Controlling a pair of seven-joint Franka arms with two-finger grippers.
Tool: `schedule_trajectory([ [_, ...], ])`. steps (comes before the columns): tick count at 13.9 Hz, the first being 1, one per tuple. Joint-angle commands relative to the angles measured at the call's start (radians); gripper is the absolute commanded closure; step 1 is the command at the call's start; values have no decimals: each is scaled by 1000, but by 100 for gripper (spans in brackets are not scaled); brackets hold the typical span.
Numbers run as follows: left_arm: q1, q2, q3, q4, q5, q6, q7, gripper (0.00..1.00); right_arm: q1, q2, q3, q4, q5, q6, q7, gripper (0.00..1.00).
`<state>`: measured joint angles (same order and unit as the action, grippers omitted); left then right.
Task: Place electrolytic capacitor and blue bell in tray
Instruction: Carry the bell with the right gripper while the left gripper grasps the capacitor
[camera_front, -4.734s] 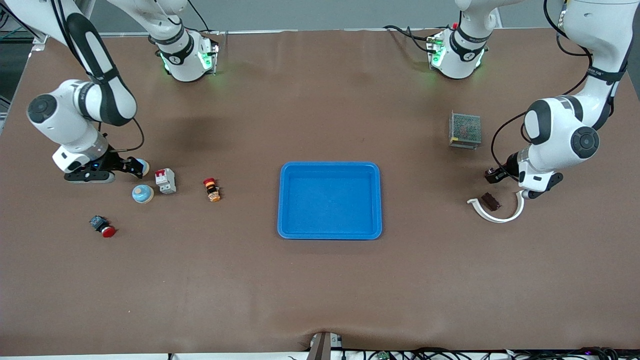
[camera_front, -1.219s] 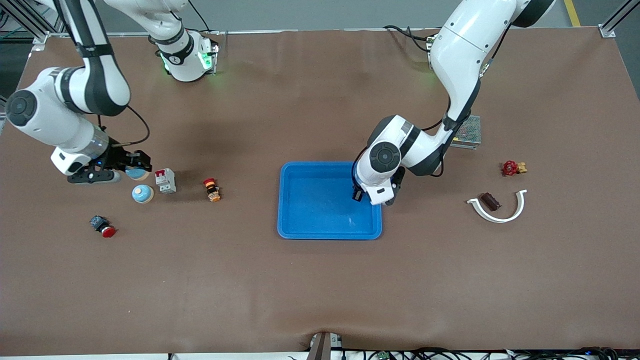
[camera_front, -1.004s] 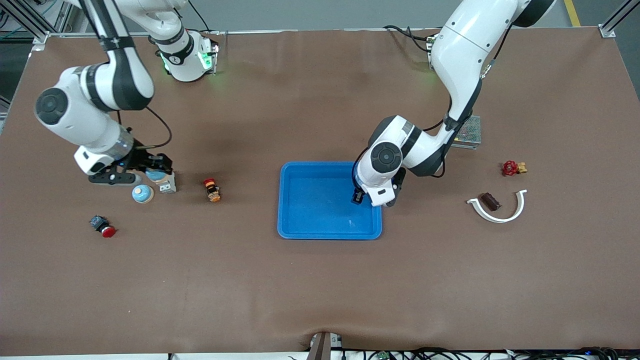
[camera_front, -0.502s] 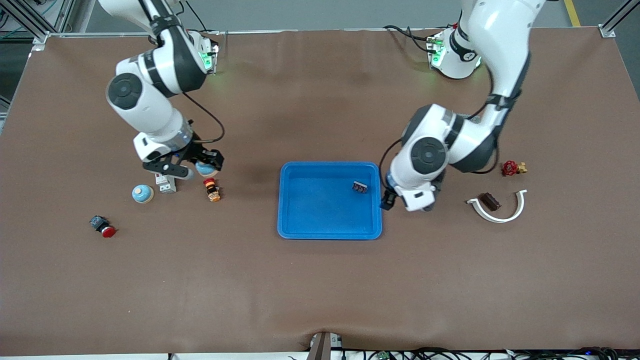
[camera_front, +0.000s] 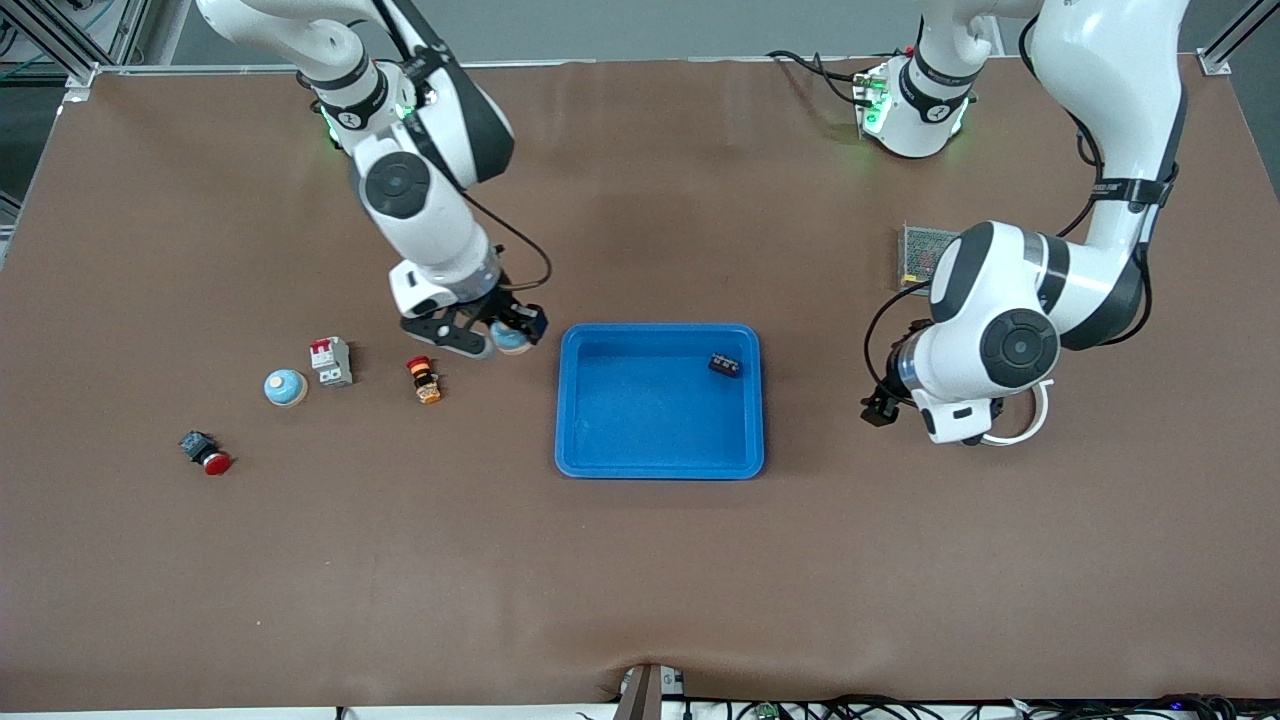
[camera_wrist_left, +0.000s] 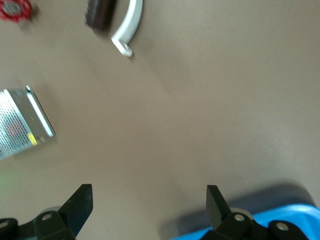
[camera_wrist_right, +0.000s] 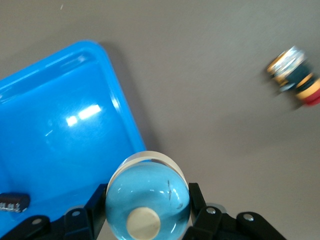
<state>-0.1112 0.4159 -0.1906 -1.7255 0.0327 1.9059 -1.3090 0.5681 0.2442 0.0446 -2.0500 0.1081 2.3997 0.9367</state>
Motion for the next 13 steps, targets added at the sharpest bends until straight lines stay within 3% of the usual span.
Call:
schedule_trajectory([
  [1,33,-52,-7,-78,79,-5,66,0,68,91,-15,120,-10,-19,118,100],
  [7,185,-46,-7,-131,105,51,292,0,131,308,-17,342,-137,-108,338,100],
  [13,316,-20,-9,-239,173,269,417,10,130,415,-20,410,-166,-85,370,100],
])
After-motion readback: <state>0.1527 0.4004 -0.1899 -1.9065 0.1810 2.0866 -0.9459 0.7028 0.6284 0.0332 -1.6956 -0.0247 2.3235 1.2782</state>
